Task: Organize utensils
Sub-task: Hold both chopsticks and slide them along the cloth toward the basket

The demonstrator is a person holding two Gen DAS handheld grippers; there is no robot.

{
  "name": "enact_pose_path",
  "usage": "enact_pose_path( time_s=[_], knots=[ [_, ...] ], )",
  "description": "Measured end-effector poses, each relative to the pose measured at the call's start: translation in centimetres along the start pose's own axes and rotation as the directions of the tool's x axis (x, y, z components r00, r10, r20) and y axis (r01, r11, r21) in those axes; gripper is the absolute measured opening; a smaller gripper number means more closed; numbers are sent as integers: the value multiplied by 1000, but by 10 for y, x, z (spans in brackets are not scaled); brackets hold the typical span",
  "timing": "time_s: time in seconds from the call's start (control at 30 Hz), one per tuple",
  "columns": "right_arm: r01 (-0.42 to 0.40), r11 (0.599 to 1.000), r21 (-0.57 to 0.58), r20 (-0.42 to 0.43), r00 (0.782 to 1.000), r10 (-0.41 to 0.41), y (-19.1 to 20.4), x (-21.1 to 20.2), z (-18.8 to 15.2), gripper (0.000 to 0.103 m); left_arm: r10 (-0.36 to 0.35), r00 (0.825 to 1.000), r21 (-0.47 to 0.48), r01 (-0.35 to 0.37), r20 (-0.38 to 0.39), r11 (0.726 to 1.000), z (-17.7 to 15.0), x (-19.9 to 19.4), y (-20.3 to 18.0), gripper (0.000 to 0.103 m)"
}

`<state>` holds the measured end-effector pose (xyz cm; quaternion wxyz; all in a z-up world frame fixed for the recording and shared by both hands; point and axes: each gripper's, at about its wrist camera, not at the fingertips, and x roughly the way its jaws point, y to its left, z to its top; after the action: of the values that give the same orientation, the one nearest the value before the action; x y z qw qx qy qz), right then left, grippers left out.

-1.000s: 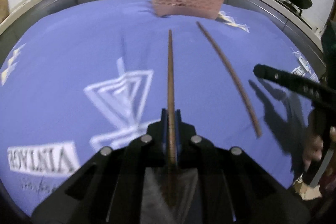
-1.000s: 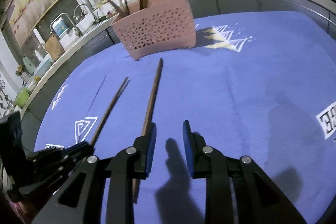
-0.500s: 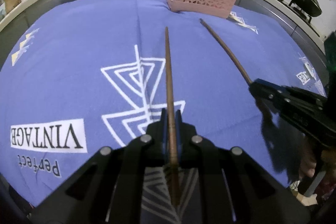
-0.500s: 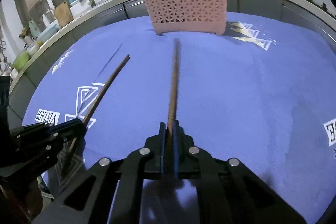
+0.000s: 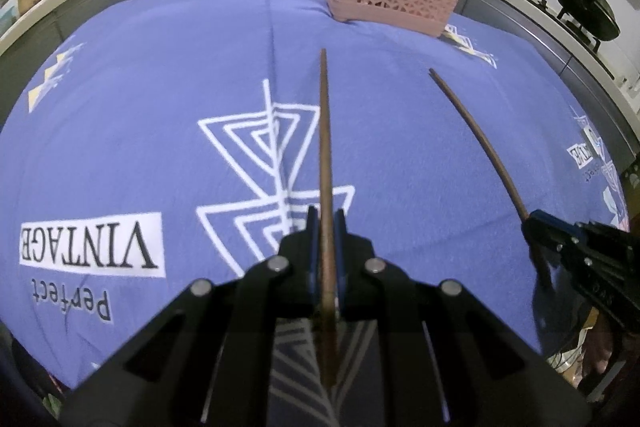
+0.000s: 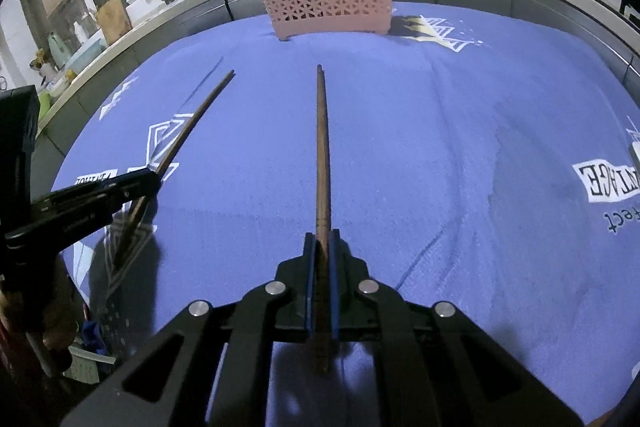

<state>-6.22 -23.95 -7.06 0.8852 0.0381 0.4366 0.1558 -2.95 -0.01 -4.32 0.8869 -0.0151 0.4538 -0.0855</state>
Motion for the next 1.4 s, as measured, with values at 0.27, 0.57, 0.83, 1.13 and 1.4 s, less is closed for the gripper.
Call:
enact_pose_path(
  time_s=[0.27, 0.57, 0.83, 1.13, 1.4],
  knots=[
    [1, 1000, 19, 7, 1000, -2, 0, 2, 2, 7, 0, 1000, -6, 0, -1, 1000, -3, -2, 2, 7],
    [-8, 999, 50, 9, 1000, 7, -2, 3, 5, 7, -1, 1000, -5, 1, -1, 1000, -3, -2, 2, 7],
    [-9, 999, 43, 14, 1000, 8, 0, 9, 11, 7, -9, 1000, -8, 9, 7, 1000, -4, -3, 4, 7],
    [-8, 999, 41, 11, 1000, 8, 2, 13, 17, 8, -20, 1000, -13, 20, 18, 1000, -6, -4, 4, 7],
    [-32, 997, 69, -7, 999, 32, 0, 26, 39, 8, -28, 999, -14, 28, 25, 1000, -7, -5, 4, 7]
  ],
)
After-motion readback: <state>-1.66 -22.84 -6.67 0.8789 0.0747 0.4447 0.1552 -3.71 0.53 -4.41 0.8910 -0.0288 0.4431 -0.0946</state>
